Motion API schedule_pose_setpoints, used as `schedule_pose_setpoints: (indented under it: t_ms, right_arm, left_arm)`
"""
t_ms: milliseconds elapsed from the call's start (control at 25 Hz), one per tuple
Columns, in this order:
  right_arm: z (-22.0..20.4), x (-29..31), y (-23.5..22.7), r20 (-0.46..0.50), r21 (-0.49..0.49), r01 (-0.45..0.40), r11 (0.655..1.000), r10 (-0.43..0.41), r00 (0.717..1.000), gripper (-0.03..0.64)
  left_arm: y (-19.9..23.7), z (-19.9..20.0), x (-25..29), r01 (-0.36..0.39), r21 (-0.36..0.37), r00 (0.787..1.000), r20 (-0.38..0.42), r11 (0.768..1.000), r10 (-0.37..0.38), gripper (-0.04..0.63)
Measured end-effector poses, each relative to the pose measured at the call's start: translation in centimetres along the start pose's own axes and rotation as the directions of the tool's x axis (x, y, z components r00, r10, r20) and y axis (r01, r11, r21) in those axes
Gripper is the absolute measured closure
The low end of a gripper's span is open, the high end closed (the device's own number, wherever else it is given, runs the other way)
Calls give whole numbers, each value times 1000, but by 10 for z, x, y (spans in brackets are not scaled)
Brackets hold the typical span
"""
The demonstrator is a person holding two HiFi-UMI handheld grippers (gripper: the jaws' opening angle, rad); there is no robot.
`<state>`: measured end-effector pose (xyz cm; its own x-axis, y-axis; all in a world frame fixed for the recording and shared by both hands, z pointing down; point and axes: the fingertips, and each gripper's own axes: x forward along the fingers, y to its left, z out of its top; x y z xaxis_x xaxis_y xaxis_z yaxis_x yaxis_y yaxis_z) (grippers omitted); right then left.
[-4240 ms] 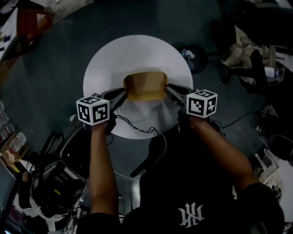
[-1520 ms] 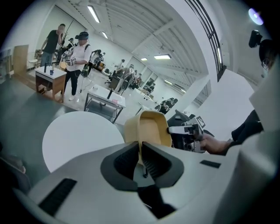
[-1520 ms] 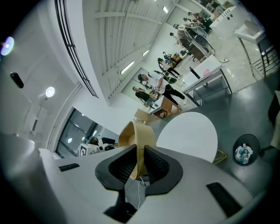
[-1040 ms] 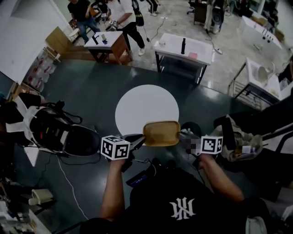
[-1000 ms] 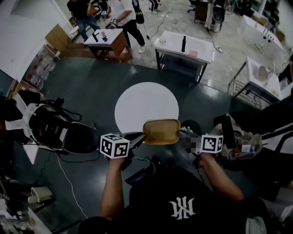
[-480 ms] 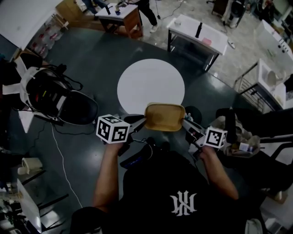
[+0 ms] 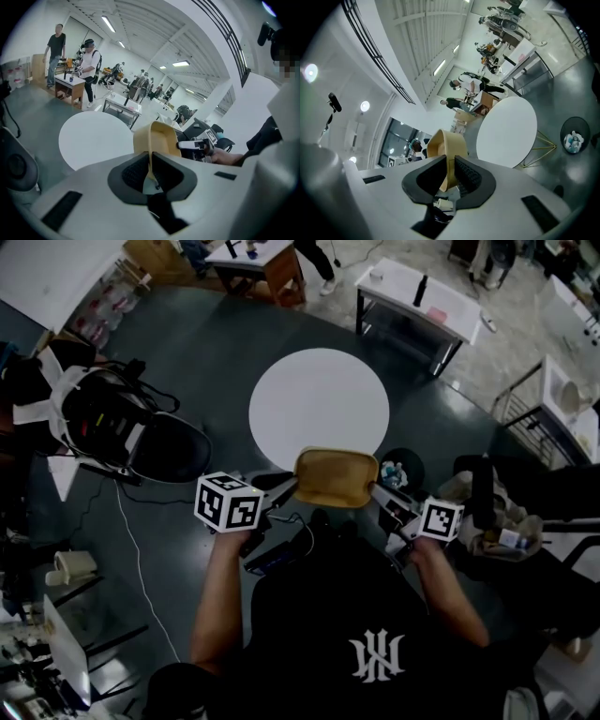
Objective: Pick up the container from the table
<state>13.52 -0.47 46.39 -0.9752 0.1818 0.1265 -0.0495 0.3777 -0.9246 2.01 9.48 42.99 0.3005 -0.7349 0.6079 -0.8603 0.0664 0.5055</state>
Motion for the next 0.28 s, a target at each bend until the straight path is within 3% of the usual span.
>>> schedule_pose_setpoints:
  t_ms: [280]
  right_arm:
    - [11, 1, -4, -10, -17, -16, 1000, 16, 1000, 546]
  left_arm:
    - [2, 7, 7, 22, -18, 1000, 17, 1000, -22, 568]
